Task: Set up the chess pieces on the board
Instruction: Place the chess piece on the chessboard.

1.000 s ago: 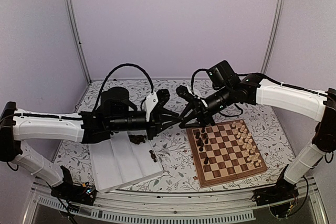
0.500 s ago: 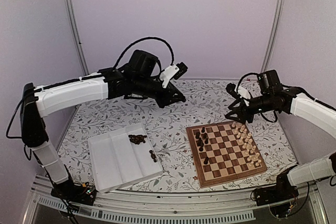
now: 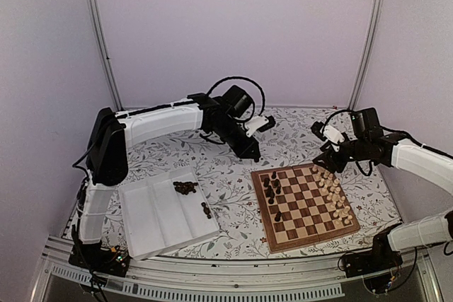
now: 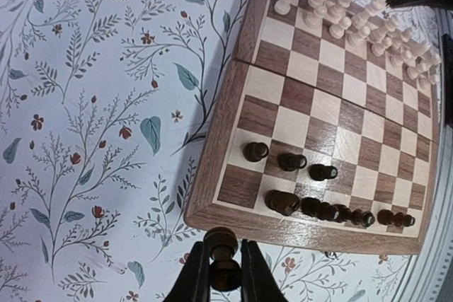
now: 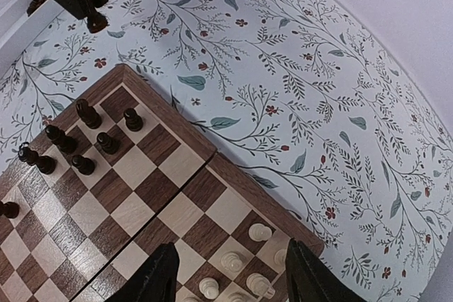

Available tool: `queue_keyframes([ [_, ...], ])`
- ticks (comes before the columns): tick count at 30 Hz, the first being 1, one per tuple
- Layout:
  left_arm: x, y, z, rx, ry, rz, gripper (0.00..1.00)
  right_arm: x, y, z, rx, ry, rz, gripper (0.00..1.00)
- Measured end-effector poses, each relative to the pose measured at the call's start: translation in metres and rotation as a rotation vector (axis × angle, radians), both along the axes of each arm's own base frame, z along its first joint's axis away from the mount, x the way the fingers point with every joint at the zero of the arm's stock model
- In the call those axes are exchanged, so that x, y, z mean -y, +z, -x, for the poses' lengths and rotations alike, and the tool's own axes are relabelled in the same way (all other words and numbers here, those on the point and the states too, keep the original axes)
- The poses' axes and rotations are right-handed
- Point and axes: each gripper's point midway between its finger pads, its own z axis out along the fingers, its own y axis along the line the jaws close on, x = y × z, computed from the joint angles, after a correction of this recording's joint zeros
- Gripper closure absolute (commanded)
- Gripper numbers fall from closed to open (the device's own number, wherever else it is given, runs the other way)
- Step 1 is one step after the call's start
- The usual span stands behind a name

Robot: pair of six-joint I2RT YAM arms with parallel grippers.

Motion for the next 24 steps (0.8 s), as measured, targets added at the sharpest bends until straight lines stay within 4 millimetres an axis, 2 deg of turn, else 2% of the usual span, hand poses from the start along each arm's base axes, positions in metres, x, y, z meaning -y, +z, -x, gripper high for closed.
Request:
queue_keyframes([
  [3,0.000,-0.020,0.001,-0.030,-0.003,-0.045,0.97,0.001,-0.002,-0.002,0.002,-0.007,0.007,0.45],
  [6,0.000,-0.030,0.003,-0.045,-0.007,-0.068,0.97,0.001,-0.002,-0.004,0.004,-0.011,0.010,0.45],
  [15,0.014,-0.034,0.002,-0.038,-0.021,-0.060,0.97,0.002,-0.011,-0.005,-0.019,-0.016,0.023,0.45],
  [24,0.018,-0.063,0.002,-0.072,-0.028,-0.090,0.97,0.002,-0.014,-0.005,-0.029,-0.016,0.027,0.44],
])
